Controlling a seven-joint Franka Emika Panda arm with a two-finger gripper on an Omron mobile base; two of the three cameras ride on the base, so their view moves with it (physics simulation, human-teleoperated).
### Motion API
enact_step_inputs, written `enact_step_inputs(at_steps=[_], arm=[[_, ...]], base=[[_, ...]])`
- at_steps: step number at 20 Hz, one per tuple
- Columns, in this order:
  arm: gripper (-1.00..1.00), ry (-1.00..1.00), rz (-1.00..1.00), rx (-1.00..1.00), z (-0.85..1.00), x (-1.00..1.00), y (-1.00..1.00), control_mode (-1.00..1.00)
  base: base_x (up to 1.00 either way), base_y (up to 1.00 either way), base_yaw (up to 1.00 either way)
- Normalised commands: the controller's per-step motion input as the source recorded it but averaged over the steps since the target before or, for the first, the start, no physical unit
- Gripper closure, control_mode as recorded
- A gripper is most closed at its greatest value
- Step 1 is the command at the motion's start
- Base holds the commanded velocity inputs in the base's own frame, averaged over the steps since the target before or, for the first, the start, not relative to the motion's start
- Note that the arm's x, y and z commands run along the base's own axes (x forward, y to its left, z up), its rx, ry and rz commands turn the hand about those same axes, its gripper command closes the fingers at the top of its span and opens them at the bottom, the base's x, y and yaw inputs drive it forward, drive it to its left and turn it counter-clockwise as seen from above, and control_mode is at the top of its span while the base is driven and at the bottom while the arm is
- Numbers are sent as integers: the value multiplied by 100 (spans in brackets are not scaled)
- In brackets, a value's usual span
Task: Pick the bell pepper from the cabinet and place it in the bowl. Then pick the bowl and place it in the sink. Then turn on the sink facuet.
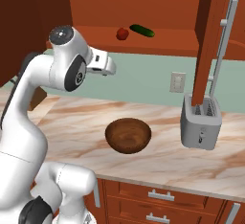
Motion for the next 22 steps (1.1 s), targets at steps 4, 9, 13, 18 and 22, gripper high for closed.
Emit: enact_step_inputs(at_steps=[4, 9, 13, 18, 22], arm=[[-100, -9, -11, 0, 19, 19, -19, -100], [-100, -22, -13, 0, 57, 22, -23, -100], [-100, -10, -12, 0, 63, 31, -4, -100], [-100, 2, -5, 5, 26, 67, -21, -100], [-100, 6, 0, 10, 0, 72, -29, -100]], base=[[0, 0, 0], [0, 0, 0], [0, 0, 0], [0, 0, 0], [0, 0, 0]])
